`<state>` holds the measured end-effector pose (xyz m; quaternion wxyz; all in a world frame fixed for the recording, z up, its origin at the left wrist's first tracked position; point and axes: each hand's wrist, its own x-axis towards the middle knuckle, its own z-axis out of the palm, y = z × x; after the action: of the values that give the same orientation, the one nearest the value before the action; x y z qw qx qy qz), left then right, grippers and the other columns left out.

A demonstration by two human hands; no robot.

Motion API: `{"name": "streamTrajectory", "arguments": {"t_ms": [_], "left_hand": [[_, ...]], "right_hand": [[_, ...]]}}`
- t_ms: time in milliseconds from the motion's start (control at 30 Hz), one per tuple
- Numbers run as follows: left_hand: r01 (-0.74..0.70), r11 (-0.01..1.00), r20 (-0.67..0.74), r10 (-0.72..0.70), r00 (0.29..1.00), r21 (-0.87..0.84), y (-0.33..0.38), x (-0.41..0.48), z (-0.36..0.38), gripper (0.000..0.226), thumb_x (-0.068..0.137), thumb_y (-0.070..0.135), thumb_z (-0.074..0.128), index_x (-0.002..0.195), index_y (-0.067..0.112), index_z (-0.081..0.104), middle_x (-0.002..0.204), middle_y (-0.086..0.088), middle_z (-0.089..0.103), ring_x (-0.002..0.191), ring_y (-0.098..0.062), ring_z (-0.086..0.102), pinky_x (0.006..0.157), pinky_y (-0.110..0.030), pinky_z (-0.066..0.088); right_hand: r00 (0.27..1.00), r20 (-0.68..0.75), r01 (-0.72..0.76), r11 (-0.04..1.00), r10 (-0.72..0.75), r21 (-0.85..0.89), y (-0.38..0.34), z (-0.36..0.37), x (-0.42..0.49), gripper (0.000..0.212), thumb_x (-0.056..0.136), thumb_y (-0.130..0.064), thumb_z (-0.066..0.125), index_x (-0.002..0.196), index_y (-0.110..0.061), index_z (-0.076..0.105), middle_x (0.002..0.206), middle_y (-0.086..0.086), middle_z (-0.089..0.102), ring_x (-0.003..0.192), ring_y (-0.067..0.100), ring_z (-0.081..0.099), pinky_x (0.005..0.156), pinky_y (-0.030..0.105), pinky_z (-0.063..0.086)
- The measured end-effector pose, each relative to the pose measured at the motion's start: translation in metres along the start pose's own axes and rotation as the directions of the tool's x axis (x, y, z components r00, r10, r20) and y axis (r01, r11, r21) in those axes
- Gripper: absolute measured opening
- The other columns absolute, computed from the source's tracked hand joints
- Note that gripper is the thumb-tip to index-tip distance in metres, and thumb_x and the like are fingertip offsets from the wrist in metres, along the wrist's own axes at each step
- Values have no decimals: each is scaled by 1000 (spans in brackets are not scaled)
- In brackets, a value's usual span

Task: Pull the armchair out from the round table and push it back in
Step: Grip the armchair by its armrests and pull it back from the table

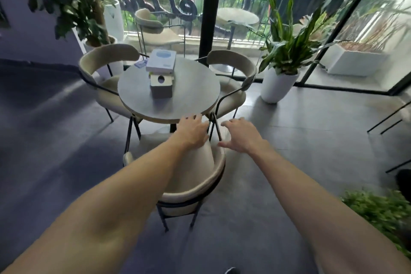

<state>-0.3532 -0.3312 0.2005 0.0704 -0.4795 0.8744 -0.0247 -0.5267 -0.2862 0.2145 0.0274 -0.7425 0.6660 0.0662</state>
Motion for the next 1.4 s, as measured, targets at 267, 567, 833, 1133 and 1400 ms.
{"name": "streamTrajectory", "arguments": {"t_ms": [267,567,833,1133,1400], "left_hand": [[88,992,18,-87,996,-91,80,148,-44,44,98,50,44,133,25,49,136,-13,48,124,-35,44,96,-47,40],[165,984,54,-161,985,-63,129,295,-46,51,91,58,43,131,27,52,130,-11,50,119,-33,47,94,-46,43],[227,970,63,-221,973,-93,124,466,-52,49,92,52,44,132,24,49,130,-11,49,115,-33,49,94,-46,42],[368,914,47,-365,930,-174,100,665,-101,48,95,51,42,135,24,49,136,-8,50,125,-30,45,93,-47,38],[532,845,52,-530,847,-53,89,802,-109,52,97,50,42,141,22,43,142,-13,46,129,-35,42,99,-51,38]], "right_hand": [[999,-46,16,998,-18,-52,165,-26,60,70,81,-62,65,138,-24,51,139,1,56,126,29,48,100,44,44],[999,41,31,996,-27,-82,330,-33,154,67,86,-48,64,145,-25,43,141,6,51,127,32,45,103,45,41],[994,38,110,984,-106,-139,427,-48,305,52,90,-28,58,140,-22,45,137,9,51,125,33,45,98,43,41],[962,8,268,938,-273,-217,531,-91,496,47,90,-19,58,136,-23,50,128,9,56,120,35,49,95,49,46],[867,12,487,839,-499,-244,603,-97,654,49,91,-17,51,139,-24,51,122,8,59,116,34,52,92,46,48]]}}
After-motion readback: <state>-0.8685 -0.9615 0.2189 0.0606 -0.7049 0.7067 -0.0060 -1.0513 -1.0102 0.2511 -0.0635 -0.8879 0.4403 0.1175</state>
